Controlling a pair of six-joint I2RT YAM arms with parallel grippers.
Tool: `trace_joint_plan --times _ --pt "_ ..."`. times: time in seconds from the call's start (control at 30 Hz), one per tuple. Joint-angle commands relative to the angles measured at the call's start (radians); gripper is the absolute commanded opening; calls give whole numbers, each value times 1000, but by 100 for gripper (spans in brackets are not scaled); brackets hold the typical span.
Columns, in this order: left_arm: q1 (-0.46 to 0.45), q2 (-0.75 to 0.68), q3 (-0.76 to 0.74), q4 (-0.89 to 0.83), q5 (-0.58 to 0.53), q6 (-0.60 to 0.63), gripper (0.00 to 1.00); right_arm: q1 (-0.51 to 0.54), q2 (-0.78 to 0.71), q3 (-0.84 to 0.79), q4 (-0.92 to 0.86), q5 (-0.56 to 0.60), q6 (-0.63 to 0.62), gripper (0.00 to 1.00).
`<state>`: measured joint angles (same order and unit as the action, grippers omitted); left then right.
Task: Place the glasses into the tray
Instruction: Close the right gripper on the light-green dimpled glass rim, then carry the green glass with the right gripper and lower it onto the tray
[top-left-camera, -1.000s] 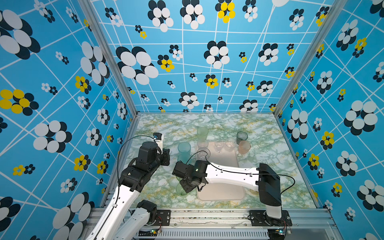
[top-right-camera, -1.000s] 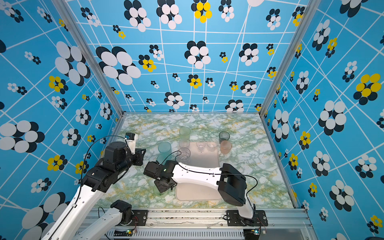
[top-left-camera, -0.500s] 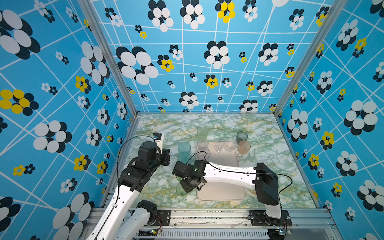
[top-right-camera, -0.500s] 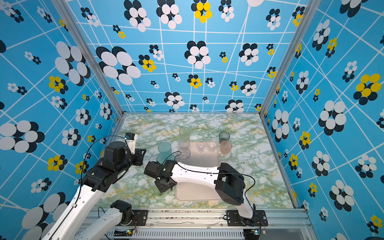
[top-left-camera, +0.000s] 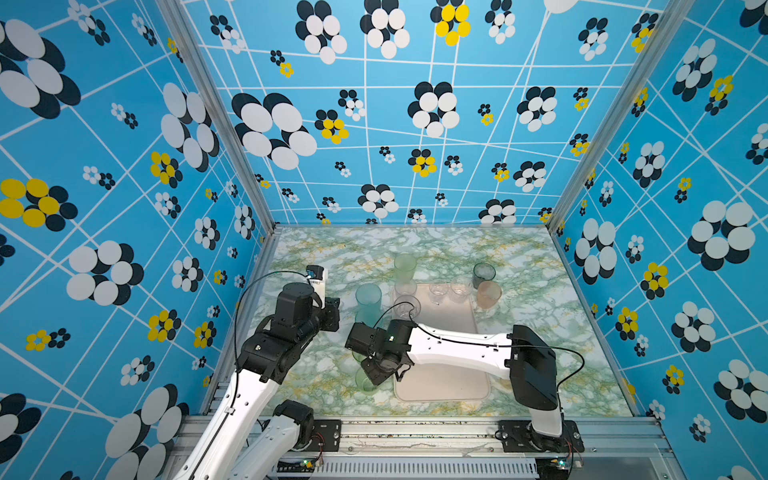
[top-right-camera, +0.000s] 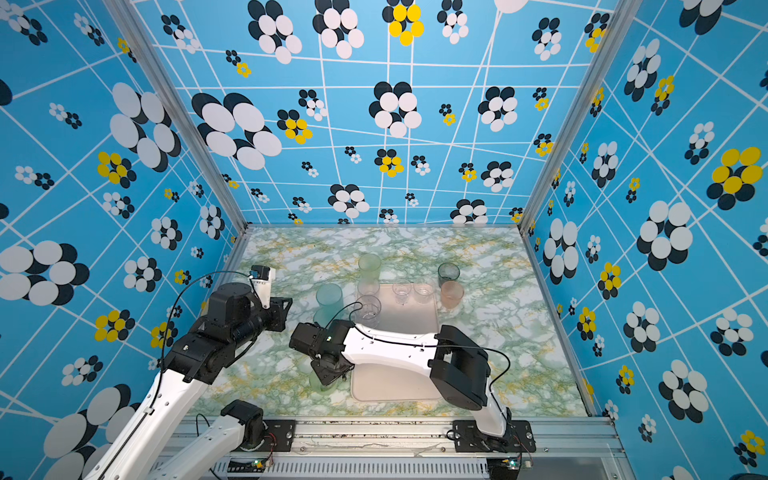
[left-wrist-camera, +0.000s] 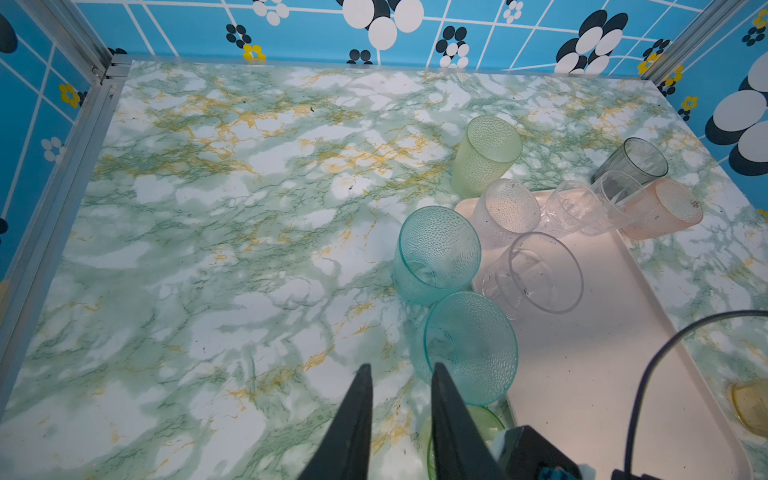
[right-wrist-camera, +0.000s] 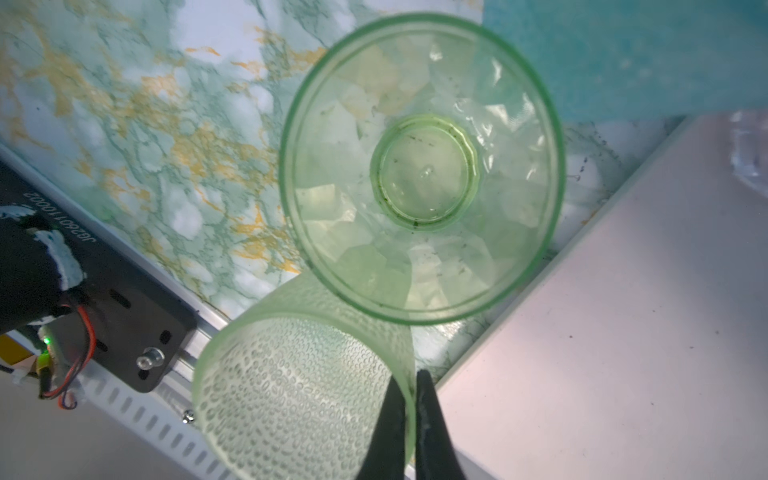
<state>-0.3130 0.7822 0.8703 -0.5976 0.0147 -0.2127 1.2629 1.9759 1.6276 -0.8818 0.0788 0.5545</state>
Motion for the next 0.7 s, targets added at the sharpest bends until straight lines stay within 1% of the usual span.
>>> trace_joint_plan --times 0.0,0.17,0.3,0.47,0.53,0.67 --pt "9 13 1 4 26 19 27 -6 -139 -42 -84 94 0 2" --pt "9 37 8 2 37 22 27 -62 -305 -131 -155 201 17 2" --pt "6 65 31 -11 53 27 26 -156 -410 -198 -182 251 2 2" --pt "-15 107 75 -42 58 39 26 -314 -467 -254 -160 236 -64 2" --pt "-33 126 95 -52 48 44 26 -389 -467 -272 -138 217 -98 2" --pt "-69 164 133 -69 26 54 27 -492 -436 -273 -98 167 -154 2"
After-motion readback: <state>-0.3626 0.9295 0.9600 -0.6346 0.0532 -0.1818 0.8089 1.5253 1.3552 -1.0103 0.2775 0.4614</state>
